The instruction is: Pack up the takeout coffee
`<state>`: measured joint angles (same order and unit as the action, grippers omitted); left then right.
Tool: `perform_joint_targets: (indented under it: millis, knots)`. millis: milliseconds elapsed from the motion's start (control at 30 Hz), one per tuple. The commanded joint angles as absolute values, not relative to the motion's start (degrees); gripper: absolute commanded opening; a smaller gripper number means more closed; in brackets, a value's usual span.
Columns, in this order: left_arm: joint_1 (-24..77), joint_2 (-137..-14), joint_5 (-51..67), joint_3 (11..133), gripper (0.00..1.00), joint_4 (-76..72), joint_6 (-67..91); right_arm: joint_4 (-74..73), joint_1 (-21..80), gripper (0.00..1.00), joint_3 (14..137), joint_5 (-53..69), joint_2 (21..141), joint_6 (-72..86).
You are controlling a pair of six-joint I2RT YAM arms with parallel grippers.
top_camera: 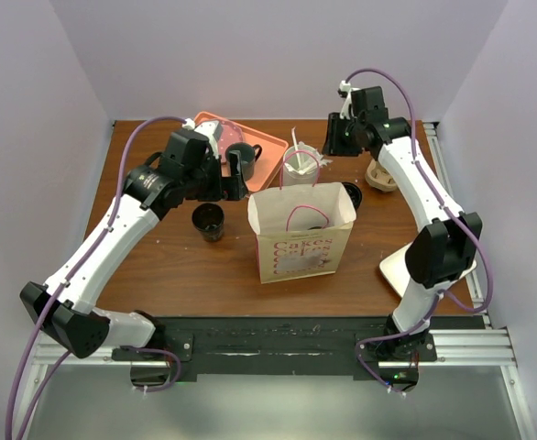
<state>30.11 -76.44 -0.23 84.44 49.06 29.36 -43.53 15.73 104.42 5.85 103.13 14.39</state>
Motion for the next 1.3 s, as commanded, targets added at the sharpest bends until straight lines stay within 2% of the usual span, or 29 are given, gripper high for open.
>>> perform_joint_targets:
  millis: [0,367,467,600,733,1267]
  knots:
    - [29.9,-76.4,0.7,86.1,1.00,49.6,28.7,-37.7,15.6,0.38,103.9,7.2,103.6,13.7]
    - [29.9,-76.6,0.6,85.7,1.00,49.8,28.2,-36.0,15.6,0.31,106.7,8.0,106.4,12.8]
    - [29.8,-76.6,0.5,85.7,1.00,49.9,28.1,-35.7,15.6,0.26,106.7,7.9,106.7,12.7]
    - [29.9,-76.6,0.7,85.4,1.00,49.9,28.0,-35.7,15.6,0.14,107.4,6.9,106.6,12.0]
    - [29.8,-76.6,1.1,85.2,1.00,50.1,27.9,-36.8,15.6,0.10,109.4,5.7,106.4,11.0]
    - [29.9,-75.8,1.9,85.7,1.00,49.5,28.0,-49.9,15.6,0.08,121.7,-1.6,102.4,7.4]
